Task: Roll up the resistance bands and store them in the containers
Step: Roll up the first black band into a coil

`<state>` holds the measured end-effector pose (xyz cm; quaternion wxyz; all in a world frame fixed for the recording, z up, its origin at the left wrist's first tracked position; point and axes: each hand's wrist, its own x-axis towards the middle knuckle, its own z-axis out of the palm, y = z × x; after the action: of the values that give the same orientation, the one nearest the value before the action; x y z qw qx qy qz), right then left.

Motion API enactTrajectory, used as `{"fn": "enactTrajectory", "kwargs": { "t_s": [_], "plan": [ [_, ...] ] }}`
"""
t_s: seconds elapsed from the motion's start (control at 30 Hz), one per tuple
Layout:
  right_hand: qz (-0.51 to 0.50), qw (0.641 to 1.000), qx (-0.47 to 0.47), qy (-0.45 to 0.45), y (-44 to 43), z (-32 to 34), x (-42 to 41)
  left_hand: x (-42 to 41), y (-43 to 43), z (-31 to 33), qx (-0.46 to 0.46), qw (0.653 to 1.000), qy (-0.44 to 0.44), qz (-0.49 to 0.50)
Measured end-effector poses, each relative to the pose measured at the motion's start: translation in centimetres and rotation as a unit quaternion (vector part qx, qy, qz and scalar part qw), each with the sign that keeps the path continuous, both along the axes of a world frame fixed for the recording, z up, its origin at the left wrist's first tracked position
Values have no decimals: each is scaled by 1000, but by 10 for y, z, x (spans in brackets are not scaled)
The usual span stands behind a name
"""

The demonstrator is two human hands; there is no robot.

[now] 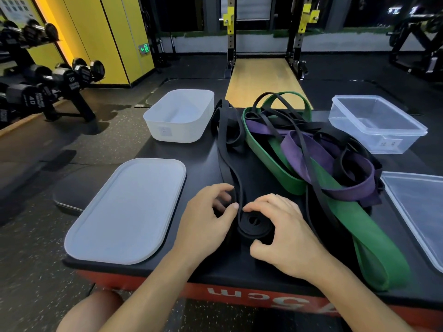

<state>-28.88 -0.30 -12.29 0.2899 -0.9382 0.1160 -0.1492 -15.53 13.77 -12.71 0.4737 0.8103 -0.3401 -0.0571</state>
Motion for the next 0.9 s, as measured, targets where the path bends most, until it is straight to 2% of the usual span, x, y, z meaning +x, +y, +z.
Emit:
{"fn": "enactTrajectory", "kwargs": {
  "t_s": [0.1, 0.2, 0.43, 0.67, 0.8, 0.9],
  "plan": [
    [11, 1000, 6, 7, -1, 3, 0, 0, 1, 4, -4, 1000, 23, -6],
    [11, 1000, 13, 13, -1, 5, 1, 1, -1, 10, 36, 999, 34, 9],
    [15, 1000, 12, 11, -1, 6, 0, 8, -28, 21, 113, 990, -47, 76],
    [18, 1000, 20, 16, -3, 5, -1, 26, -51, 32, 228, 972, -23, 45],
    [17, 1000, 21, 17, -3, 4, -1, 34, -60, 42, 301, 951, -55, 34],
    [15, 999, 25, 18, -4, 3, 0, 38, -61, 45, 332, 942, -39, 16]
  ]
}}
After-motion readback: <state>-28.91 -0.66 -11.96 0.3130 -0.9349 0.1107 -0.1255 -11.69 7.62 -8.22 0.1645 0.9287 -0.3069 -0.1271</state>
